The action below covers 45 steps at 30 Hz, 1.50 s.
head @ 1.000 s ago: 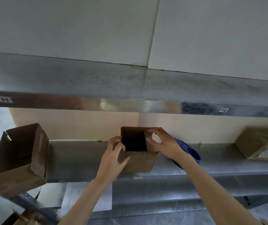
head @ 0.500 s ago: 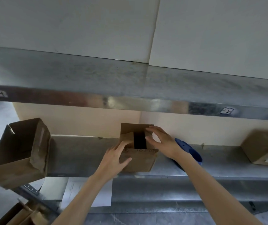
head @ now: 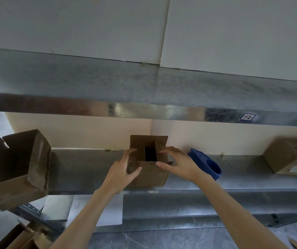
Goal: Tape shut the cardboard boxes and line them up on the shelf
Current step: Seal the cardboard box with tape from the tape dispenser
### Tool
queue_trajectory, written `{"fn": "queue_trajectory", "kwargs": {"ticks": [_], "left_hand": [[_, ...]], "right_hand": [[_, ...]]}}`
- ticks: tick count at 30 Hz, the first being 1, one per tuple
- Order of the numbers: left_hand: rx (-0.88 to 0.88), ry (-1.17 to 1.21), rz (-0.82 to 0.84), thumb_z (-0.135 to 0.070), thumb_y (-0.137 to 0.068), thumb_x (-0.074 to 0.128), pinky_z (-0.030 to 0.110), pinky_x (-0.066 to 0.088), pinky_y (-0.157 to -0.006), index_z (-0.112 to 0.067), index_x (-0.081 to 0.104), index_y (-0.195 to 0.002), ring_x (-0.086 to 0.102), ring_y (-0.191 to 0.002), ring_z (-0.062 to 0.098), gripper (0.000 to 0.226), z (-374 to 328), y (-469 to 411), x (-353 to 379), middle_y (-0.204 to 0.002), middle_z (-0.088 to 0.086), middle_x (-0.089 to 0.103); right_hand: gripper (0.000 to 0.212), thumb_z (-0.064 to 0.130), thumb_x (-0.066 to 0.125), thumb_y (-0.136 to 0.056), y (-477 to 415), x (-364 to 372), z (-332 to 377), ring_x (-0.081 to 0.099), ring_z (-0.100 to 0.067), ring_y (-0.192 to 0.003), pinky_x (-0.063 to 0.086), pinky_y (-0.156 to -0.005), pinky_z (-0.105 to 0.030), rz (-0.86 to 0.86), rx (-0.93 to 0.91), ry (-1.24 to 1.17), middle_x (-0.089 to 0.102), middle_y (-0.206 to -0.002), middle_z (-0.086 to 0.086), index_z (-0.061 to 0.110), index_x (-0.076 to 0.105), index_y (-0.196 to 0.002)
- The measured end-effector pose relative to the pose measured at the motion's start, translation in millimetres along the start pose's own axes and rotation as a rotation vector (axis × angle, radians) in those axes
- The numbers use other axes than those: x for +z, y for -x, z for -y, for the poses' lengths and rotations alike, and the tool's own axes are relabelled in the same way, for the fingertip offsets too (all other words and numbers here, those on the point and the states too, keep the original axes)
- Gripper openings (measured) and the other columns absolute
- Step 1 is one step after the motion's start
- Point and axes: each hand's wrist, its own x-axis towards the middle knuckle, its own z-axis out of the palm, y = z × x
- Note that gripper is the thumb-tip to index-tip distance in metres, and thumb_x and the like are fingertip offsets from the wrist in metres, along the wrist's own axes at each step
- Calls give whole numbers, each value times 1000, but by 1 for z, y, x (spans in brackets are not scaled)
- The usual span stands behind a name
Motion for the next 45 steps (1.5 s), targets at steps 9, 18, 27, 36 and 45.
{"fn": "queue_trajectory", "kwargs": {"ticks": [9, 18, 27, 36, 45], "left_hand": [[29, 22, 10, -52, -90, 60, 24, 38, -93, -63, 28, -129, 55, -106, 0, 51, 5, -6, -4, -118, -38, 47], [28, 22, -156, -39, -80, 79, 20, 48, -85, -37, 36, -137, 53, -112, 1, 71, 11, -15, -5, -132, -23, 43], [-61, 120, 32, -30, -81, 80, 25, 33, -105, -51, -6, -151, 26, -140, 1, 113, 12, -31, -11, -153, -29, 12], [33, 75, 13, -14, -81, 77, 37, 49, -104, -28, 51, -132, 50, -118, 9, 59, -3, -27, -12, -132, -6, 39], [18, 40, -45, -26, -84, 75, -2, 36, -82, -31, 54, -115, 41, -109, -22, 38, -4, -19, 13, -130, -15, 32]], "right_hand": [[45, 59, 56, -89, -5, 6, -1, 52, -8, -106, 49, -85, -30, 4, -1, 48, 58, -114, 11, 29, 64, -121], [60, 52, 67, -85, -9, 16, -10, 51, -10, -115, 52, -84, -30, -123, 120, 77, 51, -128, 11, 34, 43, -137], [129, 50, 82, -69, -23, 15, -13, 28, -26, -142, 49, -95, -45, -134, 222, 31, 14, -160, 3, 41, -19, -149], [87, 33, 78, -81, -23, 17, -20, 43, -13, -128, 48, -98, -37, -70, 57, -75, 39, -141, 9, 42, 23, -148], [51, 43, 56, -95, -7, 31, -24, 45, -12, -127, 49, -96, -34, -73, 20, -3, 26, -151, 10, 28, 42, -142]]}}
